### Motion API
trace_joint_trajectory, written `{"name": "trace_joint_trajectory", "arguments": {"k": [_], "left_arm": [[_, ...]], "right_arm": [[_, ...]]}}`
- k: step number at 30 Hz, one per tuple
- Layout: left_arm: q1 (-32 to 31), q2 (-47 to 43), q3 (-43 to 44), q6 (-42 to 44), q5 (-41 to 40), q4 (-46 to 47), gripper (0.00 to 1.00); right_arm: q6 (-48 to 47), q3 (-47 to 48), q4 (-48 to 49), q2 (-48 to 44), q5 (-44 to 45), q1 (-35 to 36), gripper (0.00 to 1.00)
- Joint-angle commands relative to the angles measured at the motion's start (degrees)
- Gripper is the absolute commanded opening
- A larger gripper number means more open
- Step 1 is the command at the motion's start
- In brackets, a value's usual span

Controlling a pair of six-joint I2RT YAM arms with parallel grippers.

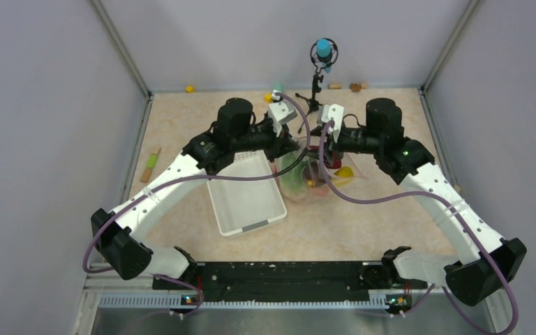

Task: Place the food in the zip-top bag and seal the zipper
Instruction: Zip the zipper food storage bag at the center of the board.

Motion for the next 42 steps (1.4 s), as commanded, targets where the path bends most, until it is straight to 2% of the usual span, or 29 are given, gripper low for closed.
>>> {"name": "trace_joint_trajectory", "arguments": {"k": [1,6,7,8,9,11,12,14,16,18,22,26,29,33,35,38,42], "left_arm": [[-0.2,-1.3,3.3,-0.9,-0.2,2.4,0.00],[-0.2,-2.3,2.0,-0.8,-1.4,3.0,0.00],[-0.2,-2.3,1.9,-0.8,-1.3,3.0,0.00],[-0.3,-2.5,1.7,-0.8,-1.3,3.0,0.06],[-0.2,-2.6,1.0,-0.9,-1.4,3.3,0.18],[-0.2,-3.2,-0.6,-1.1,-2.6,4.3,0.55],[-0.2,-3.7,-1.8,-1.1,-3.3,5.1,0.66],[-0.1,-5.4,-5.3,-1.4,-5.6,7.2,0.81],[0.6,-7.4,-10.0,-2.5,-8.0,12.3,0.87],[2.1,-9.0,-12.9,-3.1,-6.9,15.1,0.88],[7.5,-10.7,-18.1,-6.4,3.2,24.1,0.88],[11.3,-7.9,-21.5,-10.8,15.0,34.9,0.90],[11.9,-5.3,-20.7,-12.0,21.4,38.9,0.88],[11.9,-4.1,-20.8,-11.4,26.7,42.5,0.81],[12.0,-4.1,-21.7,-10.5,26.8,43.9,0.68],[11.9,-3.8,-22.7,-11.4,24.8,46.9,0.56],[12.0,-2.4,-22.7,-12.0,25.0,49.1,0.53]], "right_arm": [[-4.5,1.8,-4.2,0.1,-0.6,-0.4,0.45],[-5.6,1.0,-5.1,-0.6,0.2,-0.4,0.01],[-5.4,1.1,-5.1,-0.6,-0.1,-0.4,0.00],[-5.1,1.1,-5.0,-0.7,-0.5,-0.4,0.00],[-4.1,1.3,-4.7,-0.8,-0.7,-0.4,0.00],[-1.9,1.1,-3.8,-0.9,-0.9,-0.4,0.00],[-1.1,1.0,-3.4,-1.0,-0.9,-0.4,0.00],[0.4,0.1,-2.2,-1.6,-0.5,-0.4,0.00],[0.9,-0.9,-0.9,-2.5,0.5,-0.4,0.00],[1.7,-1.8,0.3,-3.2,1.1,-0.3,0.00],[4.6,-1.7,1.0,-3.3,0.8,-0.4,0.00],[6.0,-2.3,1.5,-3.7,-0.5,-0.4,0.00],[7.3,-2.4,1.7,-3.8,-0.5,-0.3,0.00],[9.5,-3.3,3.7,-4.2,1.0,-0.4,0.00],[11.7,-4.0,5.6,-4.9,2.0,-0.4,0.00],[14.5,-4.9,7.9,-5.5,3.1,-0.4,0.00],[15.3,-5.6,8.7,-5.8,2.6,-0.4,0.00]]}}
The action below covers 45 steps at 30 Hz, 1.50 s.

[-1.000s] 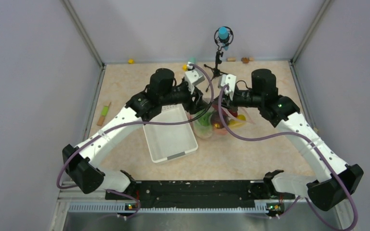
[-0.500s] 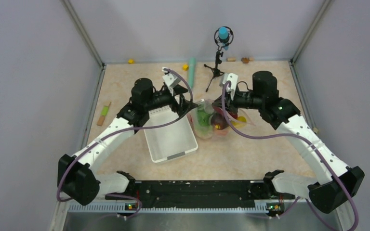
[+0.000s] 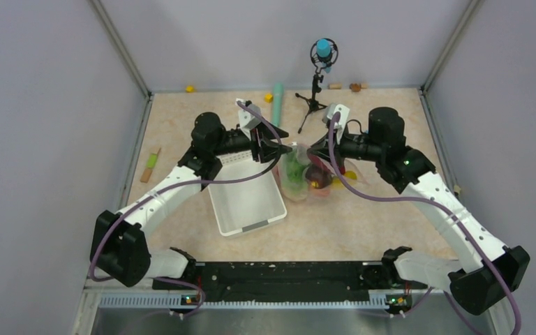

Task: Place the food in the zip-top bag and seal the zipper
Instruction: Zip the zipper food storage bag at the center of the board.

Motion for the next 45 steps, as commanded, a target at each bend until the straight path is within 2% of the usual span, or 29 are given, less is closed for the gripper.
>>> {"name": "trace_joint_trajectory", "arguments": {"k": [1,7,14,20,23,34,36,37,39,41,45], "left_arm": [[0.1,1.6,-0.1,-0.8,1.8,6.9,0.52],[0.1,3.9,1.1,-0.4,2.7,7.1,0.48],[0.1,5.6,2.0,-1.3,5.9,8.8,0.38],[0.0,6.0,2.3,-3.2,8.0,11.0,0.37],[0.0,5.9,2.5,-3.5,9.5,11.1,0.34],[-0.5,6.9,2.9,-2.9,8.4,9.8,0.25],[-0.7,7.0,3.4,-3.0,8.2,9.6,0.16],[-0.8,7.0,3.6,-3.1,7.7,9.3,0.03],[-1.0,6.9,3.9,-3.1,6.2,8.7,0.00],[-1.1,6.8,4.2,-3.0,5.9,7.8,0.00],[-1.5,5.9,4.7,-2.8,4.6,4.9,0.00]], "right_arm": [[3.3,0.0,6.2,-2.3,-0.2,-0.4,0.00],[3.9,0.0,6.6,-2.3,-1.0,-0.4,0.00],[3.8,-0.7,6.4,-2.1,-0.2,-0.4,0.00],[3.8,-1.0,6.3,-2.1,0.1,-0.4,0.00],[3.8,-1.1,6.1,-2.2,-0.1,-0.4,0.00],[5.1,-1.9,8.3,-2.2,-2.3,-0.4,0.00],[5.0,-1.9,8.0,-1.8,-2.4,-0.4,0.00],[4.8,-1.9,7.9,-1.6,-2.5,-0.4,0.00],[4.1,-1.8,7.8,-1.4,-3.8,-0.4,0.00],[2.2,-1.2,6.8,-1.3,-4.5,-0.4,0.07],[0.3,-0.2,6.9,-1.3,-4.1,-0.4,0.37]]}}
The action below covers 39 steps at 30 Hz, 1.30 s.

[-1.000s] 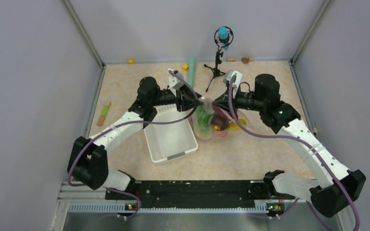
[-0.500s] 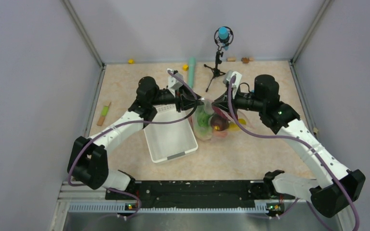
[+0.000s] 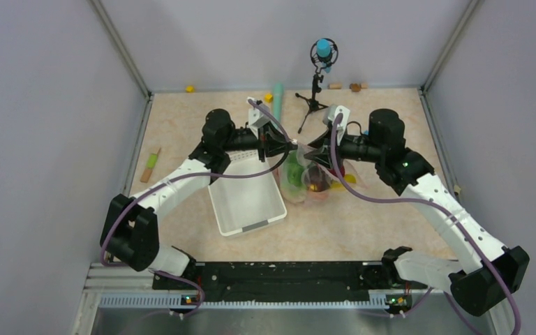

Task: Place the food in the zip-top bag and seal the zipper
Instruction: Zip the zipper food storage bag at the center of the board.

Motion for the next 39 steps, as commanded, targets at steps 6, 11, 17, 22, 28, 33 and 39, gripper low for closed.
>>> {"name": "trace_joint_trajectory", "arguments": {"k": [6,11,17,22,28,33,39], "left_arm": [[-2.5,-2.7,3.3,2.1,-5.0,-5.5,0.00],[-2.9,-3.1,3.4,2.2,-6.3,-6.6,0.00],[-2.9,-3.4,3.8,1.6,-7.9,-7.4,0.00],[-2.9,-3.3,4.0,1.6,-8.4,-7.8,0.00],[-2.9,-2.8,4.1,1.1,-8.3,-7.2,0.00],[-2.9,-2.7,4.6,0.5,-7.1,-7.6,0.00],[-2.9,-2.7,4.4,-0.2,-7.9,-7.6,0.00]], "right_arm": [[-3.3,3.3,7.7,0.4,-5.2,0.4,0.44],[-4.4,5.6,6.2,2.5,-5.8,1.5,0.45],[-5.5,6.6,5.3,4.1,-4.8,2.4,0.37],[-6.1,7.3,4.7,5.5,-4.5,2.9,0.36],[-6.5,8.8,3.8,7.2,-4.4,3.5,0.34],[-7.2,9.1,2.8,7.7,-4.5,3.6,0.24],[-7.5,9.3,2.8,7.5,-5.2,3.6,0.05]]}}
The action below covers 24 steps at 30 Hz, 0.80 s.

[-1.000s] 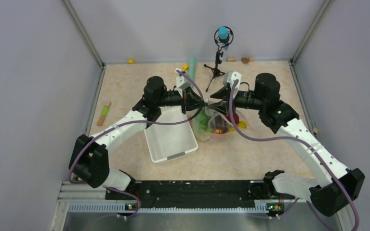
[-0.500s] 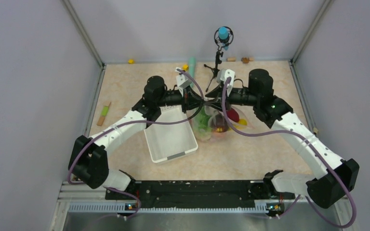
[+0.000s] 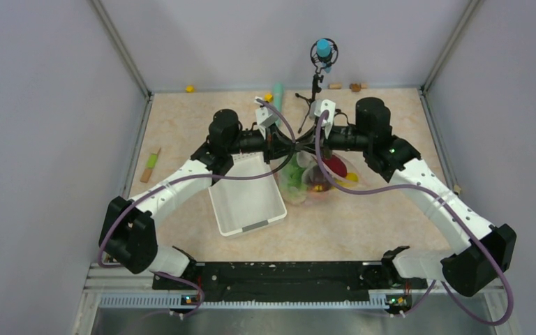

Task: Place the food in the zip-top bag and seal the zipper
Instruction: Zip the zipper food storage bag at the center of the board.

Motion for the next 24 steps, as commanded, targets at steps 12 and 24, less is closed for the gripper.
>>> {"name": "trace_joint_trajectory", "arguments": {"k": [12,24], "left_arm": [[0.0,-6.7,-3.3,-9.6,-14.0,6.3,0.00],[0.2,-10.9,-6.7,-11.3,-23.7,5.6,0.00]], "right_arm": [[-1.2,3.6,-4.6,-0.6,7.6,0.8,0.00],[-1.7,1.6,-7.6,-3.8,13.4,-0.1,0.00]]}}
